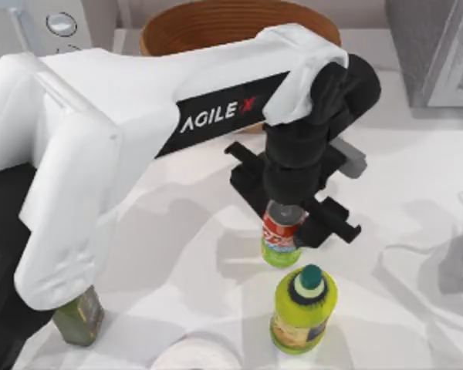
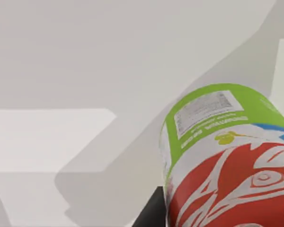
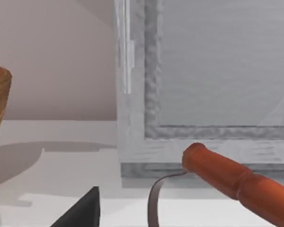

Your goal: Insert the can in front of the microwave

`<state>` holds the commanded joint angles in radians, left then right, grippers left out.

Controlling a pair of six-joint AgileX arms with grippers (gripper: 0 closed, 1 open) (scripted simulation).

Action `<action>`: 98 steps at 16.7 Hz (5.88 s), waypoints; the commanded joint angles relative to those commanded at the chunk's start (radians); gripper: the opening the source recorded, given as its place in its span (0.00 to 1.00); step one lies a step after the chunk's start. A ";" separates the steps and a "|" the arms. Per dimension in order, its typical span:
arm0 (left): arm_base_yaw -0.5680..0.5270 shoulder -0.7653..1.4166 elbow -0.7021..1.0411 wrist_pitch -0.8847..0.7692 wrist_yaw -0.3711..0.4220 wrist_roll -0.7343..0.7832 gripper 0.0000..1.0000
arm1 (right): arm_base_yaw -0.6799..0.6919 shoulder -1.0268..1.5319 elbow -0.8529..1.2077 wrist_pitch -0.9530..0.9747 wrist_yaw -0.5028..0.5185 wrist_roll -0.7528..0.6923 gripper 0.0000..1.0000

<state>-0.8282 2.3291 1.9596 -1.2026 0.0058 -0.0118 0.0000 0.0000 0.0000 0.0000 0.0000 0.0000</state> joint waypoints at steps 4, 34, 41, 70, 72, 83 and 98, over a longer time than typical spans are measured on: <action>0.000 0.000 0.000 0.000 0.000 0.000 0.00 | 0.000 0.000 0.000 0.000 0.000 0.000 1.00; 0.303 -0.106 0.043 -0.255 -0.081 0.175 0.00 | 0.000 0.000 0.000 0.000 0.000 0.000 1.00; 0.817 -0.207 -0.046 -0.259 -0.091 0.295 0.00 | 0.000 0.000 0.000 0.000 0.000 0.000 1.00; 1.029 -0.141 -0.070 -0.068 -0.002 0.241 0.60 | 0.000 0.000 0.000 0.000 0.000 0.000 1.00; 1.029 -0.141 -0.070 -0.068 -0.002 0.241 0.75 | 0.000 0.000 0.000 0.000 0.000 0.000 1.00; 1.029 -0.141 -0.070 -0.068 -0.002 0.241 1.00 | 0.000 0.000 0.000 0.000 0.000 0.000 1.00; 1.028 -0.137 0.094 -0.229 -0.002 0.241 1.00 | 0.000 0.000 0.000 0.000 0.000 0.000 1.00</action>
<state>0.2001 2.1924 2.0541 -1.4314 0.0036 0.2290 0.0000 0.0000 0.0000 0.0000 0.0000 0.0000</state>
